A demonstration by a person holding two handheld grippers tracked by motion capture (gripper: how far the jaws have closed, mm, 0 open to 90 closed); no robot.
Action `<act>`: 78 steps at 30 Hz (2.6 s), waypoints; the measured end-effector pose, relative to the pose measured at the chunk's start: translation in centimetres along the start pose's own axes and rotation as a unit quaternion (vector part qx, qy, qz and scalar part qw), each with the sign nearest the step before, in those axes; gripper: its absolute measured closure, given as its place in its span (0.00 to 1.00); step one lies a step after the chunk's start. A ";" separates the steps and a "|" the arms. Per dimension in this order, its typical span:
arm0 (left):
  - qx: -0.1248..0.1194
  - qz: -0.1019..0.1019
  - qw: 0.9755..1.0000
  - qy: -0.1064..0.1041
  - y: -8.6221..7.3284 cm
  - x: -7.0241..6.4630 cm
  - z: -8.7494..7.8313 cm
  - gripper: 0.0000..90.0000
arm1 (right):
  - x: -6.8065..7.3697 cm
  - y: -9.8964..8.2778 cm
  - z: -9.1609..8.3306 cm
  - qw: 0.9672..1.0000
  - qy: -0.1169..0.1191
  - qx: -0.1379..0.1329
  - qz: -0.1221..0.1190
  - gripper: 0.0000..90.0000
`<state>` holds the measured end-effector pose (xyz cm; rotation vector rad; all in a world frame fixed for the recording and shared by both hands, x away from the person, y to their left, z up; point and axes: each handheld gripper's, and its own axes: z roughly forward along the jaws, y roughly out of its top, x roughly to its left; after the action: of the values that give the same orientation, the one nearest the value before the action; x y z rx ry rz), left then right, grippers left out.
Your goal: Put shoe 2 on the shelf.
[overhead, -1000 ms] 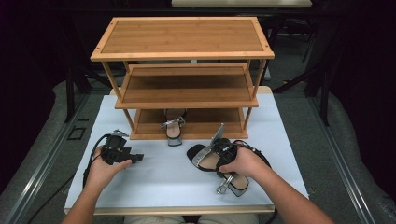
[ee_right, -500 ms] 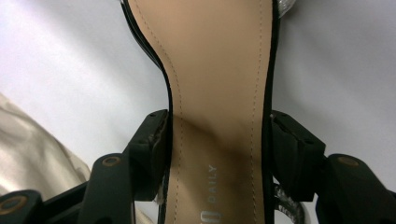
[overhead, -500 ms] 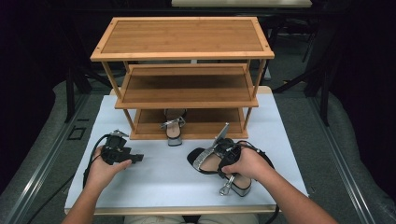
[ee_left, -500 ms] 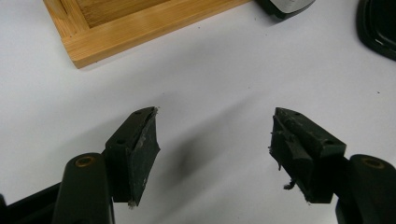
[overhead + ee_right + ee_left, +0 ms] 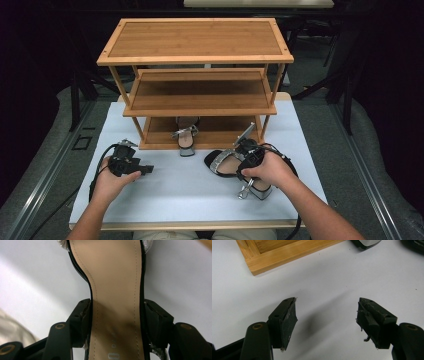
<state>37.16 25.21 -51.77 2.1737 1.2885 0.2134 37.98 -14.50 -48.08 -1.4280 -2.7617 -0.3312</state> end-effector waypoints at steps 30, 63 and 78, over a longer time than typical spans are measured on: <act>0.008 -0.001 1.000 0.001 -0.2 0.3 0.4 0.35 | -1.8 4.2 1.5 0.989 0.000 -0.099 0.114 0.43; 0.016 -0.003 1.000 0.002 -0.4 0.4 0.8 0.35 | -0.9 -6.3 0.8 0.991 0.003 -0.116 0.059 0.69; 0.016 -0.004 1.000 0.000 -0.4 0.4 1.0 0.35 | 0.9 -3.1 0.7 0.987 0.064 -0.144 0.040 0.59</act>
<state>37.48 25.29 -52.82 2.1952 1.3100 0.1915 35.04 -15.34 -49.24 -1.5071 -2.6256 -0.8178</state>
